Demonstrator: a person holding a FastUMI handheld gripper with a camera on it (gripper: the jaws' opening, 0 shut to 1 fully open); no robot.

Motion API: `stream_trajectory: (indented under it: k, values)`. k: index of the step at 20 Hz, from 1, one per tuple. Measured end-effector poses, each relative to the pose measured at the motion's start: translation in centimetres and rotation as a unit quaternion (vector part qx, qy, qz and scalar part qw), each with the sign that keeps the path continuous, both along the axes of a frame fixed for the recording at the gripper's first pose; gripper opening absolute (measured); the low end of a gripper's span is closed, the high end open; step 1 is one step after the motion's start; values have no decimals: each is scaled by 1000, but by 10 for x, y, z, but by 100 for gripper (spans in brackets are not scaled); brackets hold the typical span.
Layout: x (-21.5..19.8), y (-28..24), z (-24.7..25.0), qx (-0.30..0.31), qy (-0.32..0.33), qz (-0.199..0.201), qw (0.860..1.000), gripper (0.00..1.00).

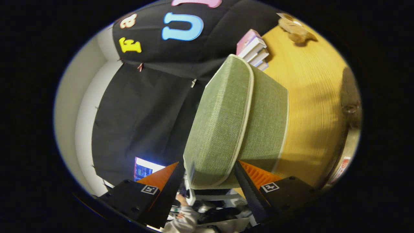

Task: Open the storage box then place both shoes into the box .Put the left shoe in first, then the right shoe, with the right side of both shoes facing outward in a uniform manner.

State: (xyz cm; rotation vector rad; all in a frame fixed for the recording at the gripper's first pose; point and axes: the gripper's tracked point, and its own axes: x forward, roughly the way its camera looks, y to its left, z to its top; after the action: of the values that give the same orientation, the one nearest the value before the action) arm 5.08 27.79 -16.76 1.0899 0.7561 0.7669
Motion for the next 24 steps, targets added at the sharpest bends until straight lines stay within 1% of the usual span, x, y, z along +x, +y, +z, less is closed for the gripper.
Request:
stream_trajectory:
  k: [2, 3, 5, 7, 9, 11, 12, 13, 15, 16, 17, 18, 19, 20, 21, 22, 24]
  values:
    - [16, -7, -7, 14, 13, -31, 999, 98]
    - [15, -6, -4, 29, 23, -33, 999, 98]
    - [19, 4, 0, 53, 36, -31, 997, 98]
    - [19, 12, 1, 78, 56, -20, 995, 98]
    - [18, 15, 2, 91, 71, -11, 993, 95]
    - [19, 12, 4, 94, 74, -12, 993, 95]
    - [20, 11, 2, 94, 79, -12, 992, 85]
    - [16, 12, 6, 106, 89, -5, 990, 75]
    - [15, 9, 7, 115, 113, 0, 987, 75]
    - [19, 5, 1, 101, 123, -13, 987, 63]
    - [20, 2, 5, 107, 128, -19, 986, 51]
    - [18, 5, 13, 121, 130, -12, 984, 40]
    - [11, 5, 22, 136, 136, -3, 981, 40]
    - [11, 4, 27, 143, 139, -3, 980, 40]
    - [16, 7, 25, 135, 145, -9, 980, 29]
    - [17, 9, 28, 137, 143, -5, 980, 18]
    - [15, 13, 33, 130, 145, 2, 981, 18]
